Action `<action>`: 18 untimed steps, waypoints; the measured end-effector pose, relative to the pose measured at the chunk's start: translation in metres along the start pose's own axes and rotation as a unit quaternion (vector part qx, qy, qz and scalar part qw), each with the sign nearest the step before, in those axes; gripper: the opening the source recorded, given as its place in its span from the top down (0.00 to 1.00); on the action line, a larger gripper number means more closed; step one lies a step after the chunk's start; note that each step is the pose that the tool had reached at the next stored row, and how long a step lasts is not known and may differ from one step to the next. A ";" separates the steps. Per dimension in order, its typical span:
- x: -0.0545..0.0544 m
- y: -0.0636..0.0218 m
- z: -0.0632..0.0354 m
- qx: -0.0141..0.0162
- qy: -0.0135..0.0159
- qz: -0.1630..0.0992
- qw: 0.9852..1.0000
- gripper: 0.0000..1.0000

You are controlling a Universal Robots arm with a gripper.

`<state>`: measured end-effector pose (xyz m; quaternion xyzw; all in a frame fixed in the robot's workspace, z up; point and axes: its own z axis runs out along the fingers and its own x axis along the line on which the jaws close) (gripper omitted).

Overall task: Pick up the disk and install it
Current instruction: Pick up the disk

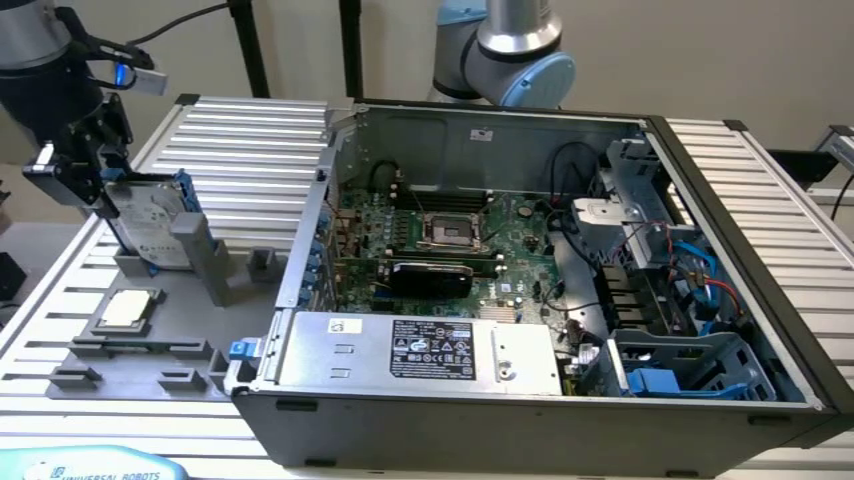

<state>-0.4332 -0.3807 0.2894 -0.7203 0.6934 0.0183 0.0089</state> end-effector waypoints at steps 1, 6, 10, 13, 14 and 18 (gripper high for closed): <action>0.000 0.0000 0.0001 0.000 0.000 0.000 1.000 0.40; 0.000 0.0000 0.0001 0.000 0.000 0.000 1.000 0.56; 0.000 0.0000 0.0000 0.000 0.000 0.000 1.000 0.64; 0.000 0.0000 0.0000 0.000 0.000 0.000 1.000 0.67; 0.000 0.0000 0.0000 0.000 0.000 0.000 1.000 0.67; 0.000 0.0001 0.0001 0.000 0.000 0.001 1.000 0.67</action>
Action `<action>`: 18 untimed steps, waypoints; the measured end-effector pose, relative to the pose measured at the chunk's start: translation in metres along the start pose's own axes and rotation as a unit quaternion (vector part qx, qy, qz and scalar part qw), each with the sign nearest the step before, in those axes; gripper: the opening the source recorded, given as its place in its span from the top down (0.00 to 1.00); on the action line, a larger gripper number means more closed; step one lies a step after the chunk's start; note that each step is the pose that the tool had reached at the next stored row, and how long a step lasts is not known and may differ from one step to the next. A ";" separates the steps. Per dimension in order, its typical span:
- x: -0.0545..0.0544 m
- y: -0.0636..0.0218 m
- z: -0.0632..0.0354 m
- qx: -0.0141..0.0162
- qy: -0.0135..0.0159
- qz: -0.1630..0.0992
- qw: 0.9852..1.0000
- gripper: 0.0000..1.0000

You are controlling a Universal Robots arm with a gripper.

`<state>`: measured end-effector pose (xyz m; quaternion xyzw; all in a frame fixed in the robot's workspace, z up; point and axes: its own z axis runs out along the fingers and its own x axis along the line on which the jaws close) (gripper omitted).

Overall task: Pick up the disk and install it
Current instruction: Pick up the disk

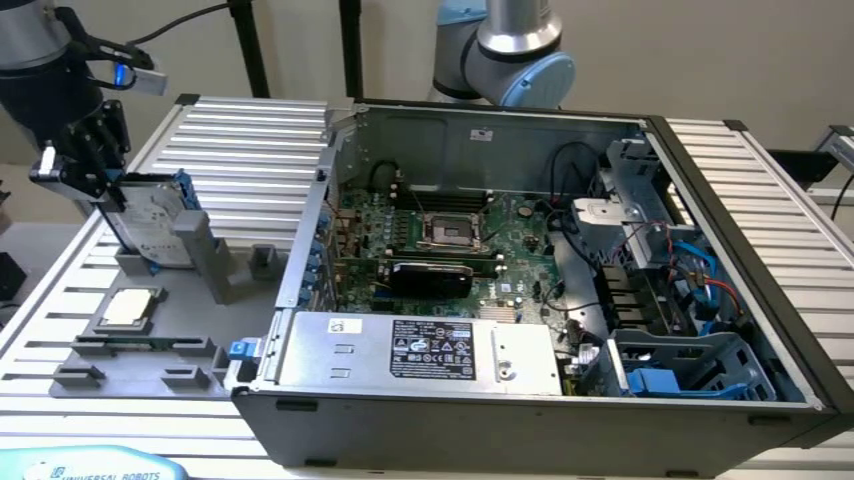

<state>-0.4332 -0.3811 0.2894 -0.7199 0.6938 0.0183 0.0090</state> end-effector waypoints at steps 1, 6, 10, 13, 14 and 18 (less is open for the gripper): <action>0.001 0.0000 0.0000 0.000 0.000 0.000 1.000 0.67; 0.003 0.0001 -0.0002 0.000 0.000 0.001 1.000 0.67; 0.004 0.0001 -0.0002 0.000 -0.001 0.001 1.000 0.67; 0.005 0.0001 -0.0002 0.000 -0.002 0.001 1.000 0.67; 0.005 0.0001 -0.0002 0.000 -0.002 0.001 1.000 0.67; 0.005 0.0002 -0.0002 0.000 -0.002 0.001 1.000 0.67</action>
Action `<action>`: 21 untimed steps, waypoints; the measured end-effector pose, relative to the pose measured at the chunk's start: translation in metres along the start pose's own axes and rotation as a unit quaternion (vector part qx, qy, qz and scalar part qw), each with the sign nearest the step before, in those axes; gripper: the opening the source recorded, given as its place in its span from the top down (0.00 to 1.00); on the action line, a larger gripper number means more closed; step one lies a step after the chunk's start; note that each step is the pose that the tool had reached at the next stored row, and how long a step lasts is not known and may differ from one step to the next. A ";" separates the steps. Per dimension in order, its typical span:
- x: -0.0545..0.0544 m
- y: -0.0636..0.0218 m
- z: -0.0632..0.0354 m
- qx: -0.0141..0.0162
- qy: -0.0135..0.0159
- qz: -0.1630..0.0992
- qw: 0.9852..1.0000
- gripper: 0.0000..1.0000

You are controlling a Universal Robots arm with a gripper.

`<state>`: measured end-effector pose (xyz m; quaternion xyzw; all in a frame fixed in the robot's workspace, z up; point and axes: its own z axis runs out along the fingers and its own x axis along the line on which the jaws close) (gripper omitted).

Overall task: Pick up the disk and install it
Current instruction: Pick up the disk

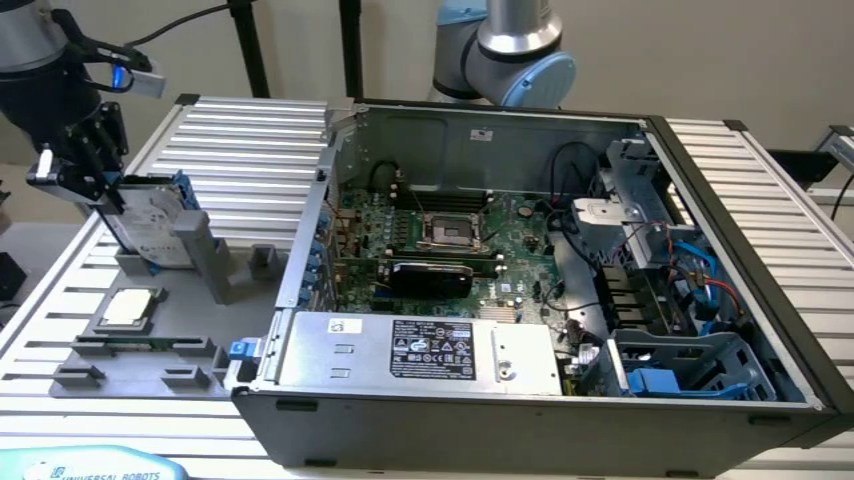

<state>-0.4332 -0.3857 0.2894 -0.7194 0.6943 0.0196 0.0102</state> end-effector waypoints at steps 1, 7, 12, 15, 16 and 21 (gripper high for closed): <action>0.000 0.0000 0.0000 0.000 0.000 0.000 1.000 0.67; 0.000 0.0000 -0.0003 0.000 0.000 0.000 1.000 0.67; 0.000 -0.0003 -0.0058 0.000 -0.001 0.000 1.000 0.67; 0.000 -0.0006 -0.0104 0.000 -0.001 0.000 1.000 0.67; 0.000 -0.0007 -0.0111 0.000 -0.001 0.000 1.000 0.67; 0.000 -0.0008 -0.0112 0.000 -0.001 0.000 1.000 0.67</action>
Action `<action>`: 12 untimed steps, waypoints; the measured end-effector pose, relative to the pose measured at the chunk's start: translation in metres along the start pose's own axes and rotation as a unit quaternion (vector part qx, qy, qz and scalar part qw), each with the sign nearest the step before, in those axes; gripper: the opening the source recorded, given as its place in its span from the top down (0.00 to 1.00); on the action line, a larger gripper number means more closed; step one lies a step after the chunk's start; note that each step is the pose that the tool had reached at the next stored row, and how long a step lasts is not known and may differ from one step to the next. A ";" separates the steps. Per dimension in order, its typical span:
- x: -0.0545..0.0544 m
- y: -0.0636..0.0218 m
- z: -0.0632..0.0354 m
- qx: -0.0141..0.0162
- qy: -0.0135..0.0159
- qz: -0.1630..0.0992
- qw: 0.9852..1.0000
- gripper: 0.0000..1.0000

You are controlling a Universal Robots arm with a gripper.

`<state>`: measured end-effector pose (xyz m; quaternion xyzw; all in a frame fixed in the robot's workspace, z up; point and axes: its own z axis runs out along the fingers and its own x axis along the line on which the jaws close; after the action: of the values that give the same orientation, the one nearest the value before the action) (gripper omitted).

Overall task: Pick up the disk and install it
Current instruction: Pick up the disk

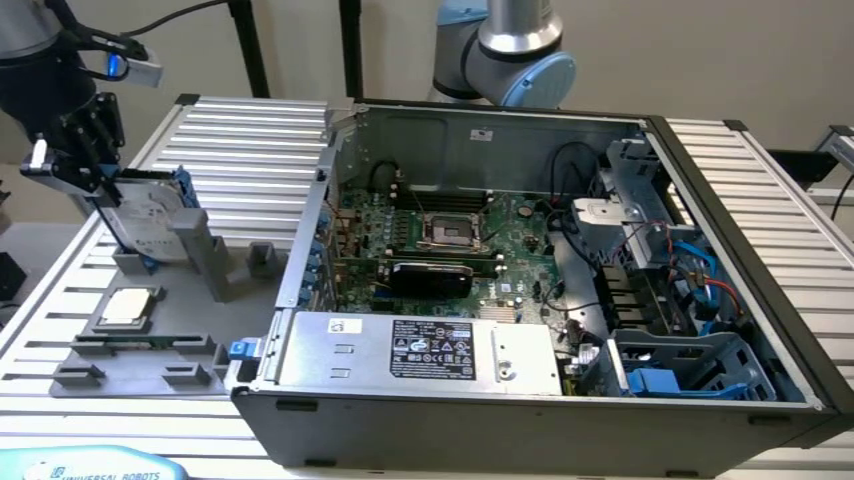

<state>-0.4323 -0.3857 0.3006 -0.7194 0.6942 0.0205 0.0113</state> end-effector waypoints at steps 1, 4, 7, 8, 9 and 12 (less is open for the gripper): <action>0.000 0.0000 0.0000 0.000 0.000 0.000 1.000 0.67; 0.000 0.0000 0.0000 0.000 0.000 0.000 1.000 0.67; 0.000 0.0000 -0.0008 0.000 0.000 0.000 1.000 0.67; 0.000 0.0000 -0.0015 0.000 0.000 0.000 1.000 0.67; 0.000 0.0000 -0.0023 0.001 0.000 0.000 1.000 0.67; 0.000 0.0001 -0.0059 0.004 0.000 0.000 1.000 0.67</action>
<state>-0.4323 -0.3857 0.3065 -0.7195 0.6942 0.0177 0.0141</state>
